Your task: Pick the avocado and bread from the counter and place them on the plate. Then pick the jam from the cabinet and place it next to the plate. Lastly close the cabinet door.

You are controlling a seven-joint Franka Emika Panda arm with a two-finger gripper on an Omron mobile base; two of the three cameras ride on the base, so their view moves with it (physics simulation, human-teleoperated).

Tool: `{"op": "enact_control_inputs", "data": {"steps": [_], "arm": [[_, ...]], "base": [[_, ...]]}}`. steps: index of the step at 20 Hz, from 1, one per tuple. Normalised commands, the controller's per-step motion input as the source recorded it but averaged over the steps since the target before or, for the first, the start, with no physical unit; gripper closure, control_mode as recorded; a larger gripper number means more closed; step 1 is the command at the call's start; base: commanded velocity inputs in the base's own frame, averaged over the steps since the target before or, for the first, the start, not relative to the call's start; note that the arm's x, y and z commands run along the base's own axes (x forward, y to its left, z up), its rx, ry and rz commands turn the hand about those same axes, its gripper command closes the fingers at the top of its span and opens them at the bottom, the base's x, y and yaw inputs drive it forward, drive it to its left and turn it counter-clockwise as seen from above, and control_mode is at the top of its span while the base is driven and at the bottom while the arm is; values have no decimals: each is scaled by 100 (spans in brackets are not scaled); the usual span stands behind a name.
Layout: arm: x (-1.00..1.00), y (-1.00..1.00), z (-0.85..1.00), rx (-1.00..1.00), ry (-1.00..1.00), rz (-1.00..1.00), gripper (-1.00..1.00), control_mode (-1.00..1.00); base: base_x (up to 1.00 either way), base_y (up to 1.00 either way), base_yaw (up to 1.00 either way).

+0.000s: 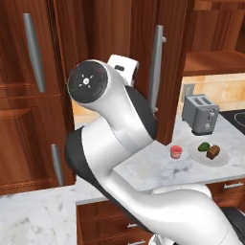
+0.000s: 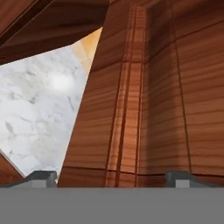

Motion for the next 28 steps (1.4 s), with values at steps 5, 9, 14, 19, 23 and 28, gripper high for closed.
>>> {"op": "enact_control_inputs", "data": {"steps": [5,9,14,19,23,28], "arm": [[38,-50,-19,3,-13,-2,-100,-100],[42,-46,-5,4,-1,-4,-100,-100],[37,-44,0,6,5,-3,-100,-100],[42,-44,0,12,3,0,-100,-100],[50,-42,0,16,0,0,-100,-100],[61,-35,-6,16,-1,0,-100,-100]], "base": [[0,0,0],[0,0,0],[0,0,0],[0,0,0],[0,0,0],[0,0,0]]}}
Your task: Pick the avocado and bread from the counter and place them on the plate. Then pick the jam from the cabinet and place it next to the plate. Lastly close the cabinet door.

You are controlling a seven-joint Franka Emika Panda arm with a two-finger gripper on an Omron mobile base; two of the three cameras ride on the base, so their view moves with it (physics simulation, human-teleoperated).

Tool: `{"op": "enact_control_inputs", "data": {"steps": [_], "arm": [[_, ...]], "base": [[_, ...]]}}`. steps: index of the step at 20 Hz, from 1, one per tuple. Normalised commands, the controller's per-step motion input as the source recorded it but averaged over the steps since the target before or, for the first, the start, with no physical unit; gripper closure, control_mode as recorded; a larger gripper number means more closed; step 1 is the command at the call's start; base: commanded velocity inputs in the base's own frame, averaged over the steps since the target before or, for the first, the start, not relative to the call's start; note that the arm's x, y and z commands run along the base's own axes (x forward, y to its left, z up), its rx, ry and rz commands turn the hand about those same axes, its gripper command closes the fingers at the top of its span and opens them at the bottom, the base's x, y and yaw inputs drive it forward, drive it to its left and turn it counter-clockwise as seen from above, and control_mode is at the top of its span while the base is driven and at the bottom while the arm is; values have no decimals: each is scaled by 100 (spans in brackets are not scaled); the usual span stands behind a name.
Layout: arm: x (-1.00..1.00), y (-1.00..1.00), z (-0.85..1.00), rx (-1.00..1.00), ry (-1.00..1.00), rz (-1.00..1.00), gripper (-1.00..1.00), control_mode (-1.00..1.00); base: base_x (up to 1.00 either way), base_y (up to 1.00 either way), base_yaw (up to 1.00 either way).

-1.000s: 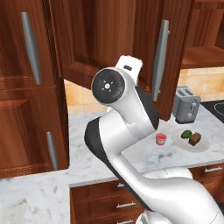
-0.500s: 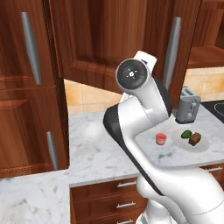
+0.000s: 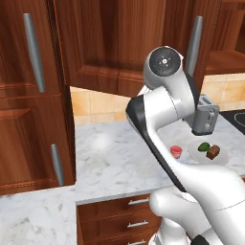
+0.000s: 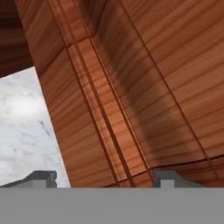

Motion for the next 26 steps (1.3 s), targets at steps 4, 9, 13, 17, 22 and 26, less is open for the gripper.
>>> {"op": "enact_control_inputs", "data": {"steps": [4,9,13,17,22,26], "arm": [[68,-24,-15,15,-6,1,-100,-100],[72,-12,-18,13,-18,7,-100,-100],[72,-1,-17,6,-23,12,-100,-100],[75,-3,-13,13,-10,13,-100,-100],[71,-7,2,20,2,13,-100,-100],[59,-2,4,15,11,8,-100,-100]], "base": [[0,0,0],[0,0,0],[0,0,0],[0,0,0],[0,0,0],[0,0,0]]}}
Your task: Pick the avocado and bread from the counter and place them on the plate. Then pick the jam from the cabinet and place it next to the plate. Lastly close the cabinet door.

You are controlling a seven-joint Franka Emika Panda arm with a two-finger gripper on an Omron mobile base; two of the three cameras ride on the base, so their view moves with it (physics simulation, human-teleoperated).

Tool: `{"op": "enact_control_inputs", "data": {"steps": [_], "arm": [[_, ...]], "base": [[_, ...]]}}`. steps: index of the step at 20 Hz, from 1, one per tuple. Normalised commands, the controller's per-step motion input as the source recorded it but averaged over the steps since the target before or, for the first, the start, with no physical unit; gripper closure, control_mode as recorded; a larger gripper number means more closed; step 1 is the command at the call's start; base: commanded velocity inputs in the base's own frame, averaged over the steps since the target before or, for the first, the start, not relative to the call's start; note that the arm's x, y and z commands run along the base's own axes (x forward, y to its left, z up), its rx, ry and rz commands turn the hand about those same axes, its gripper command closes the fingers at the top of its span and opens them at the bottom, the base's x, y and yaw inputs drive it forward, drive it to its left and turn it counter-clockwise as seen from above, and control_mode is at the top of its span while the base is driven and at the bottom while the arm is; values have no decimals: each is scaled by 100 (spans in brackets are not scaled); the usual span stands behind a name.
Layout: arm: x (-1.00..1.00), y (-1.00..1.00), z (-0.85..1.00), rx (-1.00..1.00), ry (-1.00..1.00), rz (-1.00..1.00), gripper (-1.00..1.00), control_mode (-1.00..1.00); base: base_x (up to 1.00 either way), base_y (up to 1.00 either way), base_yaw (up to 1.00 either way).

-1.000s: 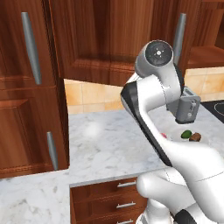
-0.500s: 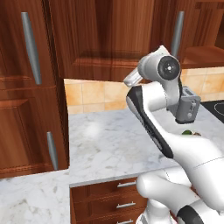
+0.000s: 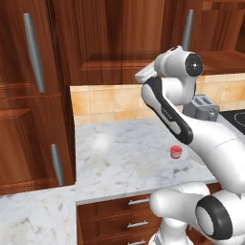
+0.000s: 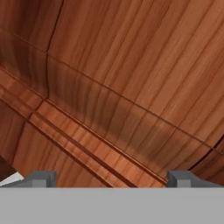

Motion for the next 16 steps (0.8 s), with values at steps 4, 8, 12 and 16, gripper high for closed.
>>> {"op": "enact_control_inputs", "data": {"steps": [4,8,12,16], "arm": [[65,1,-5,9,0,5,-100,-100],[57,5,-12,9,-1,5,-100,-100],[55,6,-15,9,-1,6,-100,-100],[35,4,-17,5,-2,5,-100,-100]], "base": [[0,0,0],[0,0,0],[0,0,0],[0,0,0]]}}
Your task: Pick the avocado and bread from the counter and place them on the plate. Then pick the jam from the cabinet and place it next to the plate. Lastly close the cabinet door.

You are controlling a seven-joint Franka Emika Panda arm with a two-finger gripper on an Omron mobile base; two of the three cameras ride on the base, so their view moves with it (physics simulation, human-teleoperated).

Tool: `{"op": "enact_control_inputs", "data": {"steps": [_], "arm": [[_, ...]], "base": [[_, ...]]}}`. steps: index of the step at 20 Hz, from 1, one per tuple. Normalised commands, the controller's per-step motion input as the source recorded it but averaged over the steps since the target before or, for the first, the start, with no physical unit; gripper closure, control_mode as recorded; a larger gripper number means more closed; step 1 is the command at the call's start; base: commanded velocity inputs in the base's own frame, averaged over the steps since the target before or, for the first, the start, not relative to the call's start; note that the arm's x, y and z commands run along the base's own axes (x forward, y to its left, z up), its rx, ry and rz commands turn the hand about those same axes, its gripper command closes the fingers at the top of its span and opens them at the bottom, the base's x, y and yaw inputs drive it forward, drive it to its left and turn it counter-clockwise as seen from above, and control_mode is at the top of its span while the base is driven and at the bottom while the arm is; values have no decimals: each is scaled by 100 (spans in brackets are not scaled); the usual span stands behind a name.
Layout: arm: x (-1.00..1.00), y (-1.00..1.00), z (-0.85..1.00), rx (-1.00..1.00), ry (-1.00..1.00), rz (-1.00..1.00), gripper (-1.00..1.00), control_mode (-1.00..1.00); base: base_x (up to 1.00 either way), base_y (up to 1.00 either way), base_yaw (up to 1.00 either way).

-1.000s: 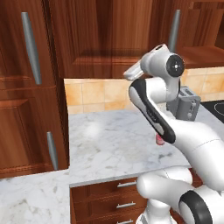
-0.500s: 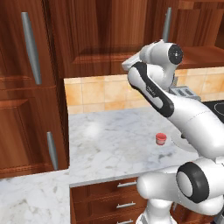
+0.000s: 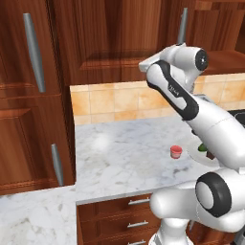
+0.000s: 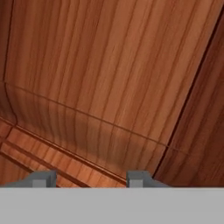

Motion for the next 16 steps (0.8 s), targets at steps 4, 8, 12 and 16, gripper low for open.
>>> {"op": "enact_control_inputs", "data": {"steps": [4,8,12,16], "arm": [[-30,1,-7,0,-1,4,-100,-100],[-48,-3,0,-6,-3,-5,-100,-100],[-49,-15,0,-3,-6,-8,-100,-100],[-48,-25,2,-5,-4,-13,-100,-100]], "base": [[0,0,0],[0,0,0],[0,0,0],[0,0,0]]}}
